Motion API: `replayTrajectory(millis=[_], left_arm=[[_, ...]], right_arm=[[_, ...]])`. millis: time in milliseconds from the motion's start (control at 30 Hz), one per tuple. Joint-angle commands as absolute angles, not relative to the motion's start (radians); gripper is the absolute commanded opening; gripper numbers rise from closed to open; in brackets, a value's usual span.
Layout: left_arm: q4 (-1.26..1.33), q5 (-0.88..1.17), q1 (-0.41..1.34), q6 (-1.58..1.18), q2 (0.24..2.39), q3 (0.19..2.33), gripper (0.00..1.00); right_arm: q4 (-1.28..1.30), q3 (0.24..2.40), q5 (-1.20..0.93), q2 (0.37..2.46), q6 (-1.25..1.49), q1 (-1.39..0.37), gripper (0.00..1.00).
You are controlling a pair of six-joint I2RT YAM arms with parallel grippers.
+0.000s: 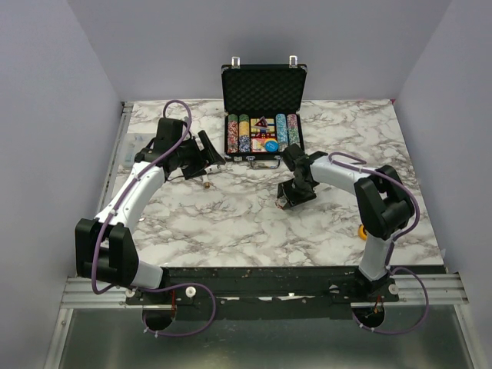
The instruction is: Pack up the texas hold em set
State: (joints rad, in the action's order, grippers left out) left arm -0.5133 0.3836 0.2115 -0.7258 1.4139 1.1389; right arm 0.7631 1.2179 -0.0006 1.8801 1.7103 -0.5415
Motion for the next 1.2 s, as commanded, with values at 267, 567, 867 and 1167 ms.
replayTrajectory(millis=[267,567,867,1167], left_arm=[[-0.509,0.404,0.213,-0.715,1.408,1.173,0.79],[-0.497,0.412,0.215,-0.705,1.404,1.170,0.80],[-0.490,0.429,0.218,-0.709,1.421,1.166,0.79],[-0.485,0.418,0.230,-0.686,1.413,1.167,0.79]], right_arm=[[0.714,1.184,0.057,1.918,1.655,-0.601,0.51],[0.829,1.258,0.198,1.889,1.427,-0.646,1.00],[0.658,1.200,0.161,1.804,0.774,-0.664,1.00],[0.787,1.369,0.223,1.953,0.572,-0.664,0.94]])
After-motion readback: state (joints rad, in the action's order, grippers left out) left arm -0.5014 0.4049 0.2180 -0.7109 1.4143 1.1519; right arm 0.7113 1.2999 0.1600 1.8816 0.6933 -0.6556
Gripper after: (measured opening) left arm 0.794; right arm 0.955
